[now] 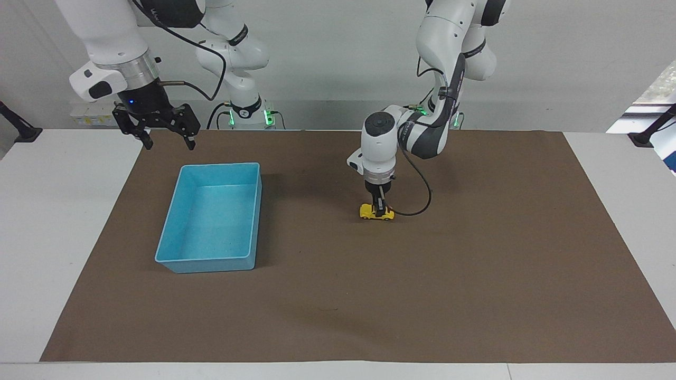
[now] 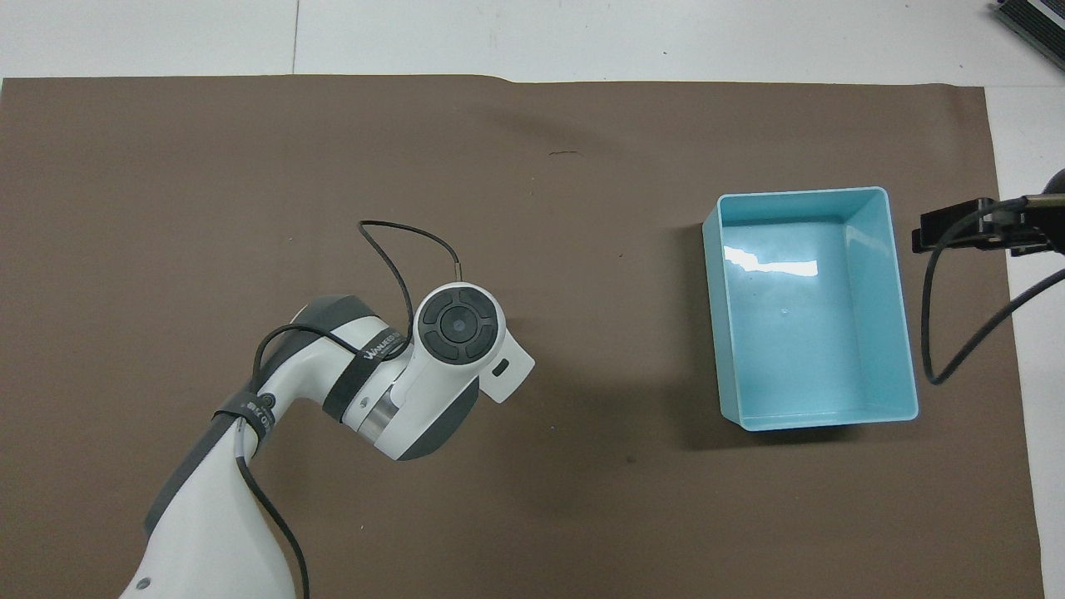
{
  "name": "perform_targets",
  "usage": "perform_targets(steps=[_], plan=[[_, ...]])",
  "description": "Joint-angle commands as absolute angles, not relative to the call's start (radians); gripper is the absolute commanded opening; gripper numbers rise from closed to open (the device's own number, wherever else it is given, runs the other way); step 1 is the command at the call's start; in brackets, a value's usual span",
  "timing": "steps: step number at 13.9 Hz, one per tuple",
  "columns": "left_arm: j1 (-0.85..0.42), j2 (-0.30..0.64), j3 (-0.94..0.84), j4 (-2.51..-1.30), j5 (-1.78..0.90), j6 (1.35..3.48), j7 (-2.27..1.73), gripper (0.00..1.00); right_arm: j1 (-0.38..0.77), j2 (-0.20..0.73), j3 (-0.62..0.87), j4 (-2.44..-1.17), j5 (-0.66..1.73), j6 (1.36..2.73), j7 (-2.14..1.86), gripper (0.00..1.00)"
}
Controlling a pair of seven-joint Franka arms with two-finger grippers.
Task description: Wind up and store yellow beetle car
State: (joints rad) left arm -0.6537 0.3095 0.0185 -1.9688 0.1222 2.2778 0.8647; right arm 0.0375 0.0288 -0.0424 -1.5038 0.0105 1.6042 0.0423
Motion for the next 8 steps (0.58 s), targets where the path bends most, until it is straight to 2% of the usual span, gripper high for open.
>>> perform_targets(steps=[1,8], plan=[[-0.607,0.302,0.020,-2.017,0.143,2.295,0.925,0.00,0.032,0.021,-0.038,-1.505,0.014,1.595,0.054,1.00],[-0.496,0.296,0.020,-2.039,0.143,2.284,1.075,0.00,0.032,0.021,-0.038,-1.503,0.014,1.595,0.055,1.00]])
